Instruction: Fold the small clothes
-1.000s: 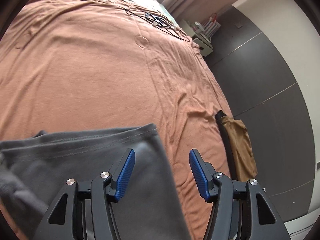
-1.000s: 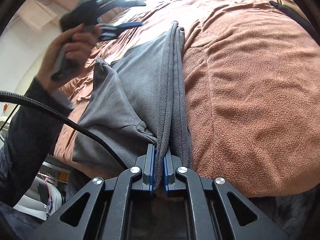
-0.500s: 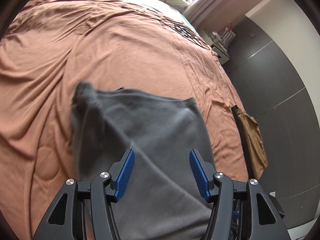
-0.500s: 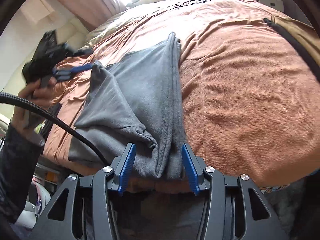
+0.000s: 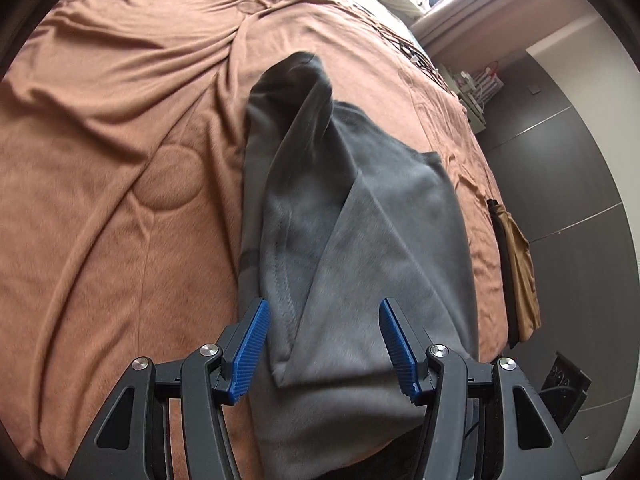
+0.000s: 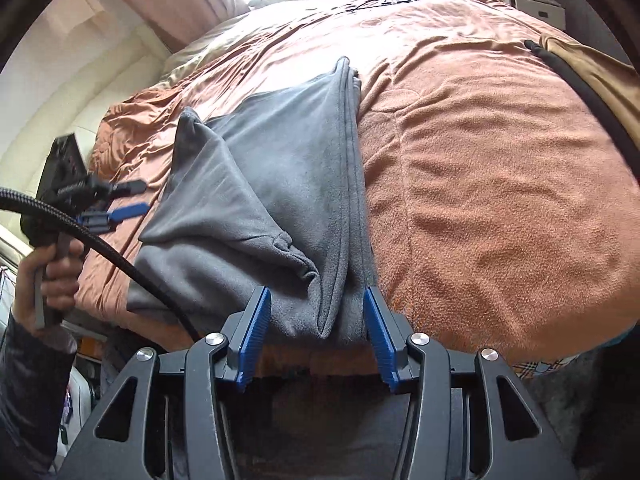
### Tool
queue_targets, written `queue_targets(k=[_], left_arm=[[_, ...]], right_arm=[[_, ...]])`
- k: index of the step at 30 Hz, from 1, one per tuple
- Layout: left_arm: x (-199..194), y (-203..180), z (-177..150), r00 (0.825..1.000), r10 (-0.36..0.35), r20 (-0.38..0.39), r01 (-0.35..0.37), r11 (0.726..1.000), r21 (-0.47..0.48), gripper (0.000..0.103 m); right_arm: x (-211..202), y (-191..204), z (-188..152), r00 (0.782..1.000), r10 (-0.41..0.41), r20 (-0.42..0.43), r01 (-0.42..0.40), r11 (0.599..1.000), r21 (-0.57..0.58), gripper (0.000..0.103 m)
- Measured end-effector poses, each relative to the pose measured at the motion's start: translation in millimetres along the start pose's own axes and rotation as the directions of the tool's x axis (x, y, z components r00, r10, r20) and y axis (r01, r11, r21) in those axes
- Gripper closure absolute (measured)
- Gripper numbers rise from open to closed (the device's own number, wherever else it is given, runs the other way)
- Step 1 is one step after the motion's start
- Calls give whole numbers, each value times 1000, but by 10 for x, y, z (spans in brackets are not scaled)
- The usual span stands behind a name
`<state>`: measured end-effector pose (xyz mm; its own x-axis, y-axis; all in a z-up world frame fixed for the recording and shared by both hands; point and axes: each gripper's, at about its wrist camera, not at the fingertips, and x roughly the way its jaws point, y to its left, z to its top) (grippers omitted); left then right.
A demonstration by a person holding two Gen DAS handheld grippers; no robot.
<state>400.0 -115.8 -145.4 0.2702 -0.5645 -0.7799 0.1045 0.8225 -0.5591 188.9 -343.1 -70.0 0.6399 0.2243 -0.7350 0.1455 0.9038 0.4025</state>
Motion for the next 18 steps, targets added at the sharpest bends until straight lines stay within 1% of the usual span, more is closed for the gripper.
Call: queue_targets(k=[4, 8, 12, 14, 15, 18], left_arm=[[-9, 50, -119, 1000, -25, -12, 24, 1000, -18, 44], [6, 73, -213, 999, -32, -25, 31, 999, -27, 44], [22, 78, -260, 998, -57, -26, 56, 998, -42, 45], [9, 63, -265, 998, -61, -21, 60, 998, -37, 55], [1, 62, -266, 998, -59, -21, 59, 998, -35, 56], [-23, 66, -256, 998, -59, -23, 58, 998, -31, 63]], right_arm=[[13, 33, -7, 1000, -9, 1, 9, 1000, -8, 57], [27, 52, -6, 1000, -21, 3, 22, 1000, -13, 57], [59, 40, -5, 1000, -29, 2, 29, 1000, -8, 57], [66, 37, -1, 1000, -30, 0, 30, 1000, -6, 57], [69, 33, -1, 1000, -29, 0, 29, 1000, -7, 57], [68, 24, 4, 1000, -26, -1, 26, 1000, -4, 57]])
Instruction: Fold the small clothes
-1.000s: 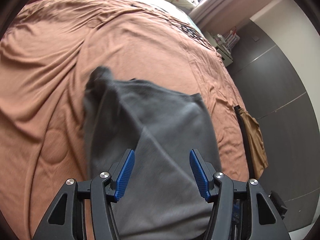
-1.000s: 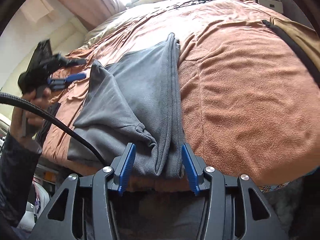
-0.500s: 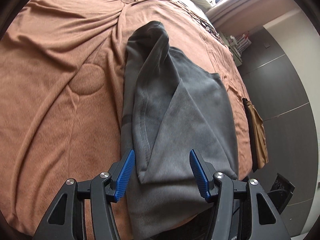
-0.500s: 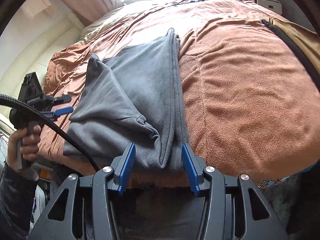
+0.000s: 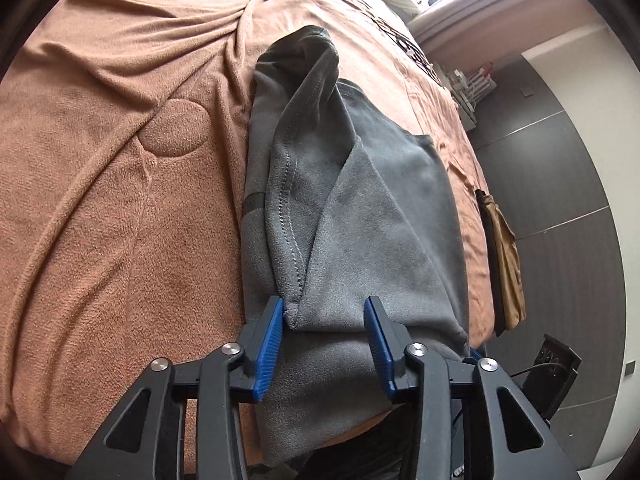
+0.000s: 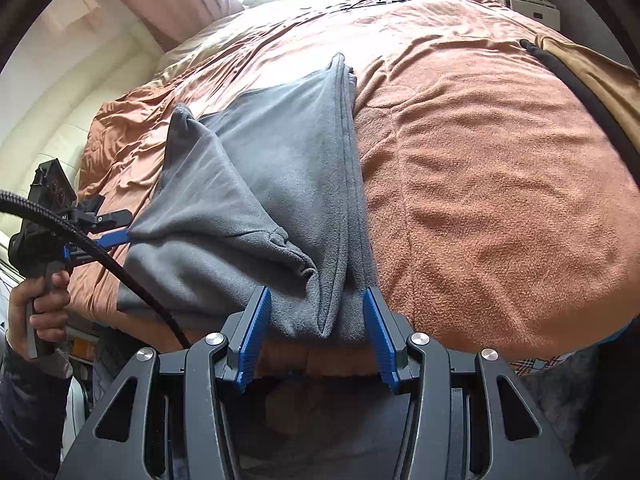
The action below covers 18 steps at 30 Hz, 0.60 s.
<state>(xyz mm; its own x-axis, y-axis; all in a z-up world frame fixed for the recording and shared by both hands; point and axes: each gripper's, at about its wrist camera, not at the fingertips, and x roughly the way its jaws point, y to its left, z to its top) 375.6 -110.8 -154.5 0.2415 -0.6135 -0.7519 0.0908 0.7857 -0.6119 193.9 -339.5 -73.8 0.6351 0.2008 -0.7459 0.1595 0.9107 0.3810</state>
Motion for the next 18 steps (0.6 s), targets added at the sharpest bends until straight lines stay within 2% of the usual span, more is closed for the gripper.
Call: queue_targets(k=[5, 10, 17, 18], left_arm=[[-48, 15, 12, 1000, -6, -6, 6, 1000, 1, 75], [-71, -35, 30, 999, -42, -18, 42, 999, 11, 76], [171, 14, 30, 997, 1, -72, -2, 1000, -7, 75], [190, 18, 29, 997, 3, -72, -3, 1000, -8, 78]], right_arm=[[-3, 3, 14, 1000, 1, -1, -1, 1000, -7, 57], [56, 15, 25, 1000, -15, -9, 14, 999, -29, 57], [81, -12, 34, 1000, -4, -10, 4, 1000, -19, 57], [77, -16, 30, 1000, -4, -10, 4, 1000, -19, 57]])
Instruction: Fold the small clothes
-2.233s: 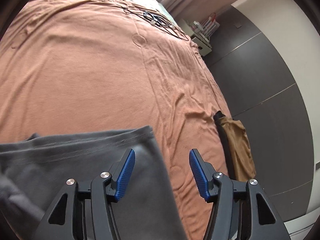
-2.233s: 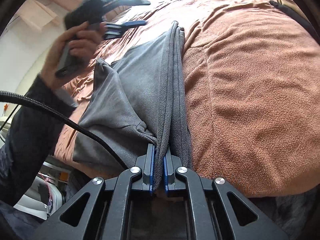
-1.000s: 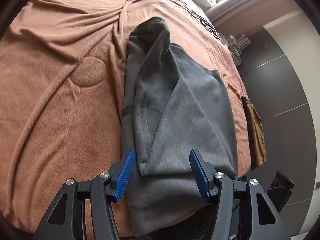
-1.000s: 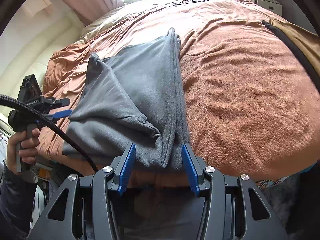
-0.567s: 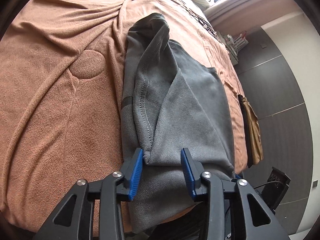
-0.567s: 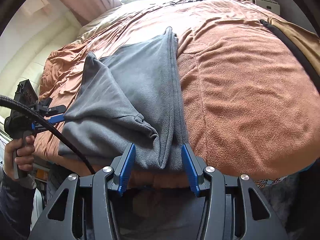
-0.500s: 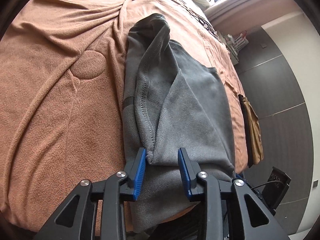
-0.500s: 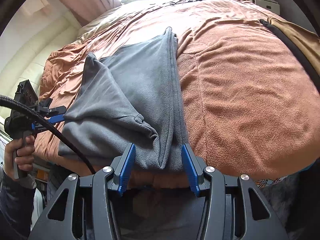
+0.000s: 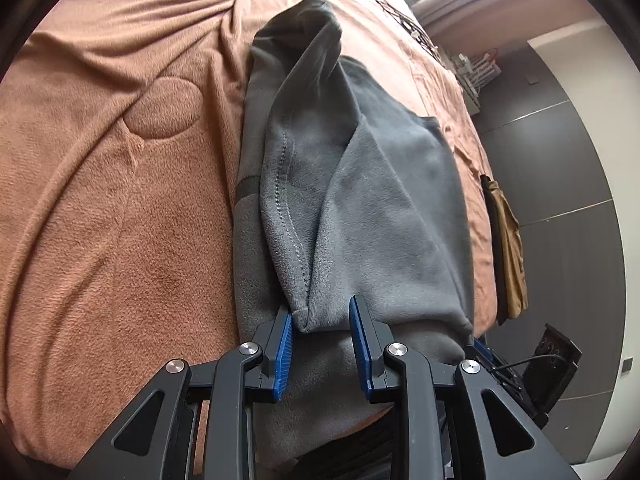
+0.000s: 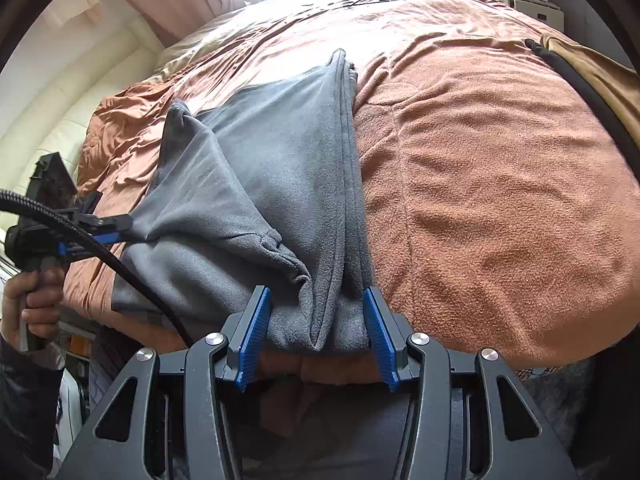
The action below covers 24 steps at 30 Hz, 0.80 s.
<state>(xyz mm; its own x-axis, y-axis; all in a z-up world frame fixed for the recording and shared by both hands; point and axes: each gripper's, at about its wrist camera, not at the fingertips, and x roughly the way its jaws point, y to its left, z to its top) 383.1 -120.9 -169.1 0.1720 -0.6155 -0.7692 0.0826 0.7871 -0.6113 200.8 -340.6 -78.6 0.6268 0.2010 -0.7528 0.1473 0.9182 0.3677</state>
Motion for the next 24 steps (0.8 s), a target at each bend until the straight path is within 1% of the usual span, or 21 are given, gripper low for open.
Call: queue_targets(k=[1, 2, 3, 5, 9, 12, 14, 17, 24], left_arm=[[3, -14, 10, 1000, -9, 10, 9, 1000, 5, 92], [-7, -35, 22, 999, -32, 18, 31, 999, 13, 95], [-36, -80, 46, 997, -63, 33, 62, 998, 27, 95], [-119, -207, 112, 995, -78, 66, 74, 995, 63, 95], [-271, -501, 355, 983, -140, 120, 128, 987, 102, 95], [-325, -737, 517, 975, -174, 142, 155, 979, 135, 95], [-331, -907, 629, 972, -190, 142, 165, 972, 170, 95], [-291, -1104, 785, 971, -196, 134, 166, 964, 209, 95], [99, -1529, 1099, 978, -185, 99, 155, 954, 257, 95]], right_arm=[[-2, -7, -4, 1000, 2, 0, -2, 1000, 0, 57], [-8, -16, -8, 1000, 4, 0, -4, 1000, 0, 57], [-10, -25, -6, 1000, 7, -1, -7, 1000, 0, 57], [-28, -30, -2, 1000, 14, 0, -14, 1000, -3, 57], [-65, -27, 17, 1000, 29, 6, -29, 1000, -9, 57], [-74, -47, 45, 999, 41, 11, -41, 999, -11, 57], [-74, -71, 64, 999, 49, 14, -49, 999, -9, 57], [-58, -126, 109, 998, 58, 17, -59, 998, 4, 57], [-28, -259, 220, 995, 99, 25, -99, 994, 34, 57]])
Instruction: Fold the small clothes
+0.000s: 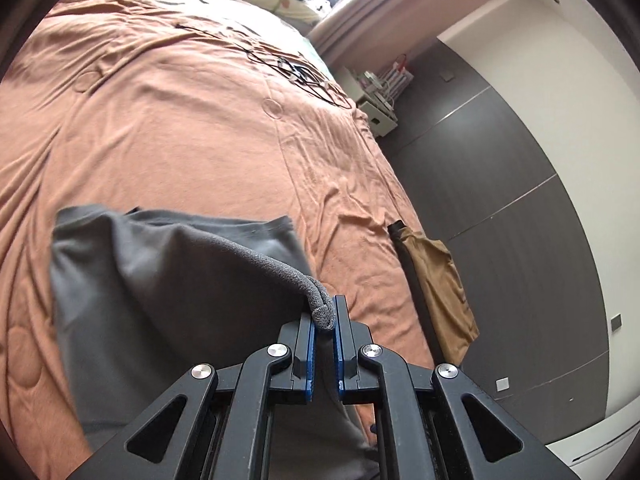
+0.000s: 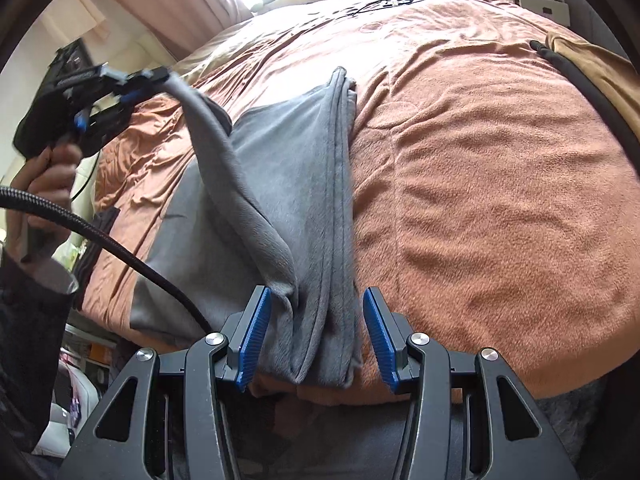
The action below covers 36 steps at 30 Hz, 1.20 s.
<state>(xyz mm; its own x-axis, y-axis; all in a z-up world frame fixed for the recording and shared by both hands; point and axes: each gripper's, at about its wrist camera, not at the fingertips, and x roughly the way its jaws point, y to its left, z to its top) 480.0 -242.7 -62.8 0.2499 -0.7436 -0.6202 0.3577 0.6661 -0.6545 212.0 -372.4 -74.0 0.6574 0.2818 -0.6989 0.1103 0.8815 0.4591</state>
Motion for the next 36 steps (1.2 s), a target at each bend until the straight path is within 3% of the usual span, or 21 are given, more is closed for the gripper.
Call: queue_targets(k=[13, 24, 25, 28, 29, 33, 36], left_arm=[[1076, 52, 278, 993, 33, -110, -32, 999, 16, 95], [1472, 110, 310, 984, 108, -139, -103, 994, 42, 94], [1470, 121, 323, 984, 106, -146, -102, 994, 30, 90], [1339, 126, 347, 989, 83, -118, -83, 997, 7, 58], [1264, 115, 346, 992, 88, -95, -88, 996, 13, 53], [1037, 132, 290, 991, 106, -80, -104, 994, 28, 52], [863, 189, 163, 984, 161, -75, -157, 986, 47, 52]], right_arm=[[91, -179, 92, 998, 61, -1, -61, 997, 49, 57], [146, -226, 113, 997, 77, 7, -77, 993, 85, 57], [144, -222, 116, 997, 75, 8, -76, 993, 86, 57], [130, -209, 120, 997, 74, 11, -75, 993, 92, 57], [132, -204, 122, 997, 74, 10, -74, 993, 92, 57], [134, -159, 122, 997, 71, 3, -71, 994, 81, 57], [163, -122, 143, 998, 67, -5, -67, 995, 68, 57]])
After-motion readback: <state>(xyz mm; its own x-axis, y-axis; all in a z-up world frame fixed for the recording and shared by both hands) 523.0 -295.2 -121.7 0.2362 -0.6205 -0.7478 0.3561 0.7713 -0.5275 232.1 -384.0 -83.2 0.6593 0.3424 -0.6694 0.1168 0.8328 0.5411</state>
